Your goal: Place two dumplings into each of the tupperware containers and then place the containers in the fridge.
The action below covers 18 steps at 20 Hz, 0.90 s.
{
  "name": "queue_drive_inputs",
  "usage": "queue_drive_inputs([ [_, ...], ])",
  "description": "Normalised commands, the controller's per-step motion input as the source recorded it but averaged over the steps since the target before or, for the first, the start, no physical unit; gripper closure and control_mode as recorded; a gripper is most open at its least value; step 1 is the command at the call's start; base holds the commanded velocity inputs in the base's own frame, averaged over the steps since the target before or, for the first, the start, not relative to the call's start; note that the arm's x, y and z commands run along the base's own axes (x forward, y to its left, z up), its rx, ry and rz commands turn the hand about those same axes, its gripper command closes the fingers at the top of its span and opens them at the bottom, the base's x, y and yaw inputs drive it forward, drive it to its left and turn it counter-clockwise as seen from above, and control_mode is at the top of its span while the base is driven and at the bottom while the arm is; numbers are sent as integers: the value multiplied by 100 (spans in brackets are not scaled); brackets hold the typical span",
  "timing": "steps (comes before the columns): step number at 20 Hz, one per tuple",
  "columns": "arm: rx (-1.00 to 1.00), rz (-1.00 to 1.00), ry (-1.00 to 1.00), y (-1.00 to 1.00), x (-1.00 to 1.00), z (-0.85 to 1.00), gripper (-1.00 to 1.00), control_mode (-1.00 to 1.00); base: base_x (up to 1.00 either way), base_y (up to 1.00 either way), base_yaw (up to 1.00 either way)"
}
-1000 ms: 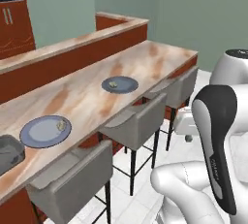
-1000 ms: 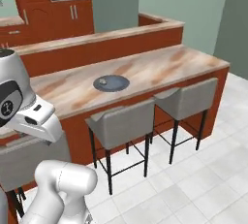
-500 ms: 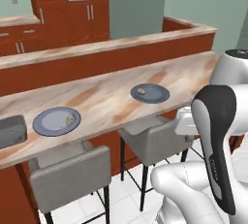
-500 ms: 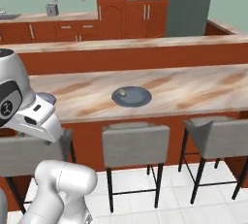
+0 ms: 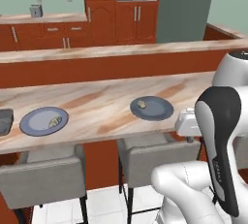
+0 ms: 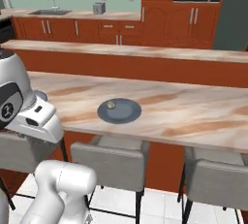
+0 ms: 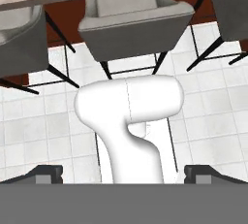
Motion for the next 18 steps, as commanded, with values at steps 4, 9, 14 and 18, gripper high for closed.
queue_drive_inputs([
  [4, 0, 0, 0, 0, 0, 0, -100, 100, 60, -73, 14],
  [9, 0, 0, 0, 0, 0, 0, -100, 100, 44, -31, -9],
  [14, 0, 0, 0, 0, 0, 0, -100, 100, 46, 0, -15],
  [18, 0, 0, 0, 0, 0, 0, -100, 100, 56, 12, -15],
])
